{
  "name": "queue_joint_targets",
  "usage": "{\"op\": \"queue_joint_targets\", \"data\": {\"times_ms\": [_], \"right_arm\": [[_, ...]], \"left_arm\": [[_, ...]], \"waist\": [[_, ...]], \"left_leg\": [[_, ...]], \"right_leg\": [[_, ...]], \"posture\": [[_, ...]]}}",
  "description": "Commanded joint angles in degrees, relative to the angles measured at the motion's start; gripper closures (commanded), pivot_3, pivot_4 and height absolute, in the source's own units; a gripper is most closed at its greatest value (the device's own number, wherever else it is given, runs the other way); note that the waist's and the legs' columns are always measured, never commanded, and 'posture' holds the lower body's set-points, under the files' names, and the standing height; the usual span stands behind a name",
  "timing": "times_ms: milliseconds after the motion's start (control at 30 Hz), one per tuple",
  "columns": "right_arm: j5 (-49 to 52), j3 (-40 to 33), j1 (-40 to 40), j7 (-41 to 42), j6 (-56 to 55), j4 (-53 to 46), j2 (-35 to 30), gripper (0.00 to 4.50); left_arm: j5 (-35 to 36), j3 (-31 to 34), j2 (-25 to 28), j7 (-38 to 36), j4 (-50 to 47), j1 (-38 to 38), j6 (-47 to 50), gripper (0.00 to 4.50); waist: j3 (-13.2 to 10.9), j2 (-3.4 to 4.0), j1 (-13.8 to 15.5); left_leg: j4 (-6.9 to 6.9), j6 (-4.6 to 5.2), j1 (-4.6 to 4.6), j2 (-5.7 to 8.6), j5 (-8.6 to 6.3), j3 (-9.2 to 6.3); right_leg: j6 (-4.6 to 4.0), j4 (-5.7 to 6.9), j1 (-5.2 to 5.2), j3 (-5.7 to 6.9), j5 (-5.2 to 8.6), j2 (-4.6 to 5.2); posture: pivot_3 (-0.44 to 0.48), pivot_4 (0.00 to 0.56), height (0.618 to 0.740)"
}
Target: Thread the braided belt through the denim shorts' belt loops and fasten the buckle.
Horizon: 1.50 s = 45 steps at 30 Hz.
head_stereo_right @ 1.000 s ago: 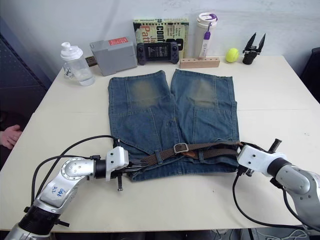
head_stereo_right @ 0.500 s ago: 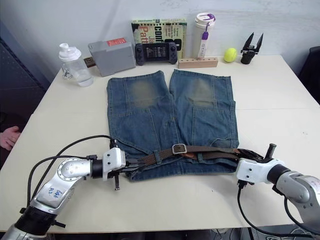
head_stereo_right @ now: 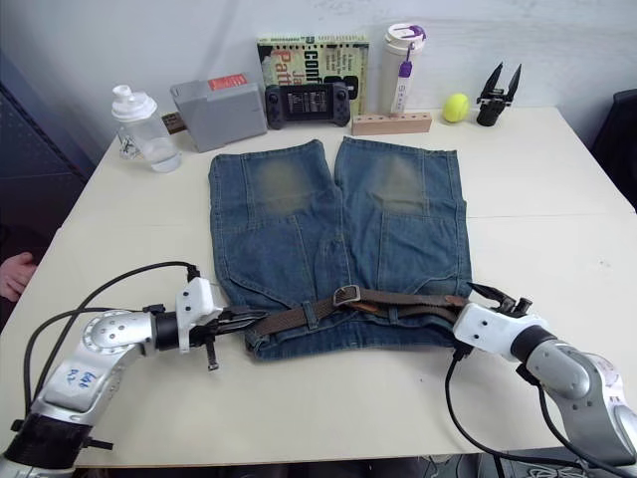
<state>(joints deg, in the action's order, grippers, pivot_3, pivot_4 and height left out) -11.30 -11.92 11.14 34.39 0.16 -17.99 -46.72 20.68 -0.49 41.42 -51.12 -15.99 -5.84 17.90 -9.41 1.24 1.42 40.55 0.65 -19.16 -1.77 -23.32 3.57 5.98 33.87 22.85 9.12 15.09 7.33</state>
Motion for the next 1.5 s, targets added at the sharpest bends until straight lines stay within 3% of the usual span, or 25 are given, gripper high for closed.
{"op": "queue_joint_targets", "data": {"times_ms": [33,167,300,567,733,933,1233,1500], "right_arm": [[10.0,-3.2,1.4,6.8,2.2,-5.7,-0.8,0.05],[21.1,-6.0,2.7,13.9,9.3,-12.1,-2.0,0.05],[32.2,-5.5,1.1,15.9,19.8,-20.2,-2.2,0.05],[31.3,3.4,-0.7,13.7,25.5,-26.3,-2.6,0.05],[23.7,9.2,0.1,12.5,21.5,-23.7,-3.1,1.59],[18.3,12.7,-1.5,10.4,17.6,-18.4,-1.4,4.38],[17.5,15.4,-3.4,9.6,20.1,-15.6,1.2,4.47],[18.1,17.6,-2.9,8.7,23.8,-14.9,3.7,4.47]], "left_arm": [[3.7,2.9,1.1,-0.3,-5.8,-0.2,3.4,4.50],[6.0,3.3,0.7,0.7,-9.2,-1.8,7.1,4.50],[6.3,2.9,1.0,1.2,-11.6,-1.7,8.8,4.50],[3.9,2.9,1.0,4.0,-14.5,1.0,8.9,4.50],[3.3,3.0,-0.1,6.7,-16.0,2.2,9.3,4.50],[3.1,2.3,-0.8,8.5,-17.1,2.9,9.6,4.50],[3.9,3.2,-1.4,9.7,-16.7,3.0,9.4,4.50],[6.3,6.5,2.5,5.9,-16.2,4.7,11.0,4.50]], "waist": [[0.0,-0.02,0.0],[-0.1,0.02,-0.1],[-0.1,0.02,-0.1],[-0.1,-0.03,0.0],[-0.1,-0.05,0.0],[-0.2,-0.08,0.0],[-0.2,-0.08,0.0],[-0.2,-0.08,-0.1]], "left_leg": [[0.00,0.00,0.00,0.00,0.00,-0.02],[-0.01,0.01,0.02,0.01,0.00,-0.01],[0.00,0.02,0.01,0.00,-0.01,-0.03],[-0.01,0.04,-0.02,0.05,-0.03,-0.06],[-0.01,0.04,-0.02,0.08,-0.03,-0.04],[-0.01,0.04,-0.02,0.11,-0.03,-0.02],[-0.01,0.04,-0.03,0.10,-0.02,-0.02],[-0.01,0.02,-0.01,0.08,-0.04,-0.02]], "right_leg": [[0.00,0.00,0.00,0.00,0.00,0.00],[0.00,0.00,0.00,-0.02,0.00,-0.01],[0.00,0.01,0.00,-0.03,0.00,0.00],[0.00,-0.03,0.01,0.00,0.00,0.03],[0.00,-0.02,0.02,-0.02,0.00,0.09],[0.00,-0.02,0.03,-0.01,0.00,0.05],[0.00,-0.03,0.03,0.01,0.00,0.01],[-0.02,-0.04,0.03,0.00,0.01,-0.03]], "posture": [[0.000,0.150,0.726],[0.000,0.150,0.726],[0.000,0.150,0.726],[0.000,0.150,0.726],[0.000,0.150,0.726],[0.000,0.150,0.726],[0.000,0.150,0.726],[0.000,0.150,0.726]]}}
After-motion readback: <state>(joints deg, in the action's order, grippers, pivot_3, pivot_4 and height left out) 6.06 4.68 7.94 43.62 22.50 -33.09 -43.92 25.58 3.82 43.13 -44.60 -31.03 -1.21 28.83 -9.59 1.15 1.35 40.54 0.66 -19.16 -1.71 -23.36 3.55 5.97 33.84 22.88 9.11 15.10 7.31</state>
